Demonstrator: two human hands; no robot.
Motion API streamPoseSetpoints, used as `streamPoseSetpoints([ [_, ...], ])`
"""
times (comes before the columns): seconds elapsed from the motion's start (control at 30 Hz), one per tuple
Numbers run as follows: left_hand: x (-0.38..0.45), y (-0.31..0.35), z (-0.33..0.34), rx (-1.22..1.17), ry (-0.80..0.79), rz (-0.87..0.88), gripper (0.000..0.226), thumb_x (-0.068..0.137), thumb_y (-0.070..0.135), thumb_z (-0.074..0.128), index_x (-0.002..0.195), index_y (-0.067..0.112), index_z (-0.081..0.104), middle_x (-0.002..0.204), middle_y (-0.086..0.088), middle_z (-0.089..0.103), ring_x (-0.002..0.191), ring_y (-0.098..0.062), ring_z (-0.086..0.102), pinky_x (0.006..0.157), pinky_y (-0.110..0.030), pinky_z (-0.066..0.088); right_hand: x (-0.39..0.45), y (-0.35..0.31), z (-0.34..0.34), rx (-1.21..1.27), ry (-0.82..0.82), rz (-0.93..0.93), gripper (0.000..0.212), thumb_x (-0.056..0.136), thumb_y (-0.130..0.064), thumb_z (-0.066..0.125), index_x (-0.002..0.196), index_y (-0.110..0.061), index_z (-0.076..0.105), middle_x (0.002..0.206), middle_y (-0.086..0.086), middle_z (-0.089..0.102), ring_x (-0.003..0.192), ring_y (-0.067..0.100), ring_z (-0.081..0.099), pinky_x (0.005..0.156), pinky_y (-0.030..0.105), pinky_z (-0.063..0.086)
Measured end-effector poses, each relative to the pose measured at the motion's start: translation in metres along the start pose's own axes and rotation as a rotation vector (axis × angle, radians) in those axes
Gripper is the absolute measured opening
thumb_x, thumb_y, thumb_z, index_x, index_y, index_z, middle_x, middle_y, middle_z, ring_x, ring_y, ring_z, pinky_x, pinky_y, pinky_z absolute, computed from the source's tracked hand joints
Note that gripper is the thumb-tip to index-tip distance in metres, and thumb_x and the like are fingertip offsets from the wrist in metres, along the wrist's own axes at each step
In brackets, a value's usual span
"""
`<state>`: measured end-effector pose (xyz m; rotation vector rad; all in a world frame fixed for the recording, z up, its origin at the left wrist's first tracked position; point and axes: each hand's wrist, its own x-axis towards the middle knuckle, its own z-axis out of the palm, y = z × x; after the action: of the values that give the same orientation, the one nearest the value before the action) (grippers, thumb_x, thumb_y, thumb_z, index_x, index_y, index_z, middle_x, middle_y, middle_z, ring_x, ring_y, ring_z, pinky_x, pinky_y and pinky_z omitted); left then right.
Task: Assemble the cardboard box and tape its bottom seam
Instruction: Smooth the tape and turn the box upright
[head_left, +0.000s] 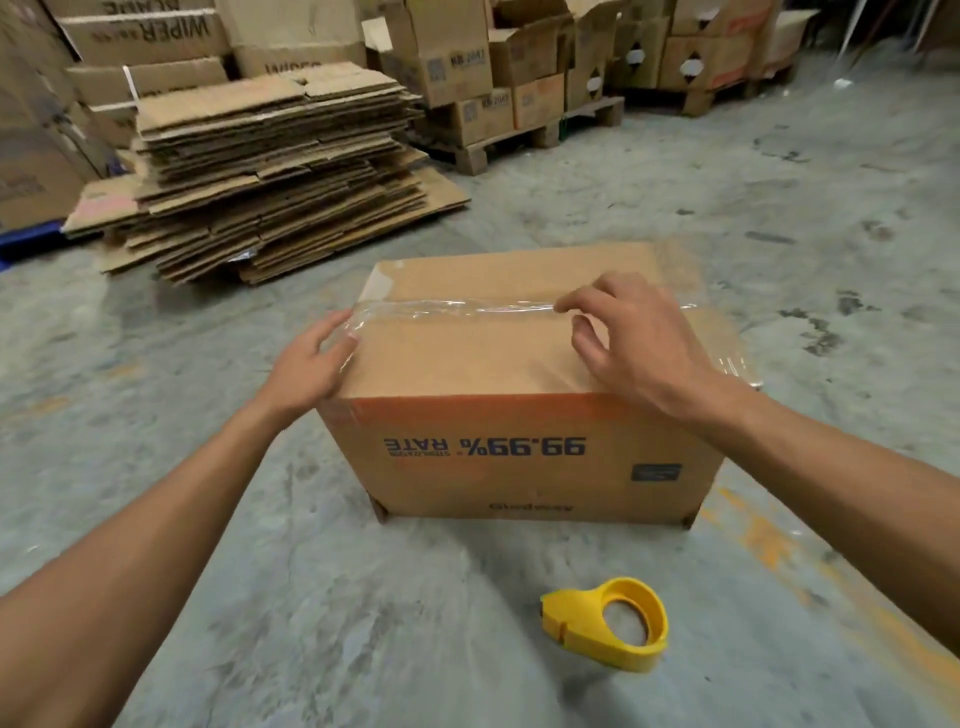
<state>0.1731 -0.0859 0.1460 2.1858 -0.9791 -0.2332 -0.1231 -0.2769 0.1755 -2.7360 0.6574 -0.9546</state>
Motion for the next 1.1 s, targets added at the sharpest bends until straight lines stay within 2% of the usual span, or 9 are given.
streamPoseSetpoints([
  [0.1, 0.011, 0.018, 0.004, -0.023, -0.156, -0.137, 0.055, 0.101, 0.037, 0.042, 0.153, 0.028, 0.026, 0.142, 0.008, 0.043, 0.122, -0.017, 0.046, 0.101, -0.033, 0.033, 0.011, 0.047, -0.008, -0.258, -0.151, 0.329, 0.051, 0.094, -0.04, 0.045, 0.144, -0.03, 0.042, 0.146, 0.011, 0.044, 0.134, 0.031, 0.037, 0.107, 0.053, 0.029],
  [0.17, 0.014, 0.02, 0.009, -0.03, -0.18, -0.16, 0.055, 0.102, 0.039, 0.04, 0.153, 0.027, 0.023, 0.139, 0.008, 0.044, 0.116, -0.016, 0.047, 0.096, -0.032, 0.034, 0.012, 0.073, -0.005, -0.232, -0.284, 0.591, 0.063, 0.093, -0.049, 0.041, 0.151, -0.03, 0.026, 0.158, 0.013, 0.025, 0.141, 0.037, 0.026, 0.11, 0.058, 0.024],
  [0.27, 0.014, 0.016, 0.011, -0.033, -0.135, -0.205, 0.066, 0.1, 0.047, 0.04, 0.156, 0.027, 0.014, 0.154, -0.001, 0.036, 0.132, -0.025, 0.043, 0.105, -0.038, 0.033, 0.018, 0.093, 0.002, -0.038, -0.362, 0.875, 0.076, 0.087, -0.06, 0.039, 0.152, -0.023, 0.022, 0.153, 0.02, 0.035, 0.131, 0.044, 0.042, 0.109, 0.054, 0.036],
  [0.33, 0.012, 0.014, 0.01, -0.109, -0.131, -0.243, 0.069, 0.1, 0.047, 0.042, 0.156, 0.029, 0.008, 0.158, -0.003, 0.03, 0.126, -0.026, 0.047, 0.099, -0.037, 0.038, 0.022, 0.091, 0.001, 0.026, -0.329, 0.927, 0.08, 0.084, -0.061, 0.043, 0.151, -0.021, 0.024, 0.148, 0.018, 0.044, 0.126, 0.042, 0.048, 0.106, 0.05, 0.041],
  [0.43, 0.007, 0.01, 0.003, -0.258, -0.137, -0.266, 0.07, 0.099, 0.041, 0.048, 0.156, 0.03, 0.008, 0.155, -0.004, 0.035, 0.101, -0.016, 0.053, 0.078, -0.029, 0.045, 0.022, 0.081, 0.0, 0.086, -0.271, 0.957, 0.077, 0.084, -0.055, 0.048, 0.15, -0.019, 0.028, 0.144, 0.017, 0.048, 0.119, 0.04, 0.053, 0.096, 0.044, 0.047],
  [0.7, 0.0, 0.01, -0.072, -0.213, -0.045, -0.25, 0.062, 0.097, 0.036, 0.053, 0.151, 0.024, 0.027, 0.132, 0.002, 0.049, 0.084, -0.006, 0.052, 0.07, -0.025, 0.041, 0.068, 0.032, 0.011, 0.106, -0.219, 0.812, 0.081, 0.077, -0.06, 0.047, 0.145, -0.017, 0.037, 0.134, 0.015, 0.057, 0.112, 0.037, 0.057, 0.093, 0.045, 0.05],
  [0.8, 0.008, 0.025, -0.106, -0.185, 0.081, -0.176, 0.061, 0.097, 0.033, 0.053, 0.151, 0.028, 0.026, 0.129, 0.009, 0.044, 0.093, -0.009, 0.05, 0.085, -0.029, 0.035, 0.103, 0.019, 0.006, 0.155, -0.113, 0.743, 0.08, 0.074, -0.062, 0.046, 0.141, -0.019, 0.038, 0.133, 0.014, 0.057, 0.112, 0.039, 0.056, 0.091, 0.045, 0.049],
  [0.93, 0.012, 0.016, -0.136, -0.144, 0.304, -0.077, 0.078, 0.09, 0.045, 0.062, 0.154, 0.035, 0.017, 0.153, 0.01, 0.033, 0.128, -0.014, 0.042, 0.098, -0.031, 0.035, 0.125, 0.015, 0.01, 0.376, 0.062, 0.575, 0.071, 0.077, -0.056, 0.058, 0.137, -0.025, 0.038, 0.127, 0.009, 0.055, 0.118, 0.036, 0.053, 0.086, 0.041, 0.044],
  [1.1, -0.028, -0.001, -0.109, -0.178, 0.522, -0.009, 0.089, 0.087, 0.029, 0.071, 0.156, 0.029, 0.015, 0.137, 0.028, 0.029, 0.118, 0.014, 0.034, 0.089, 0.002, 0.028, 0.112, 0.016, 0.039, 0.737, 0.054, 0.509, 0.093, 0.08, -0.035, 0.073, 0.154, -0.032, 0.018, 0.15, 0.005, 0.029, 0.138, 0.024, 0.034, 0.113, 0.041, 0.029],
])
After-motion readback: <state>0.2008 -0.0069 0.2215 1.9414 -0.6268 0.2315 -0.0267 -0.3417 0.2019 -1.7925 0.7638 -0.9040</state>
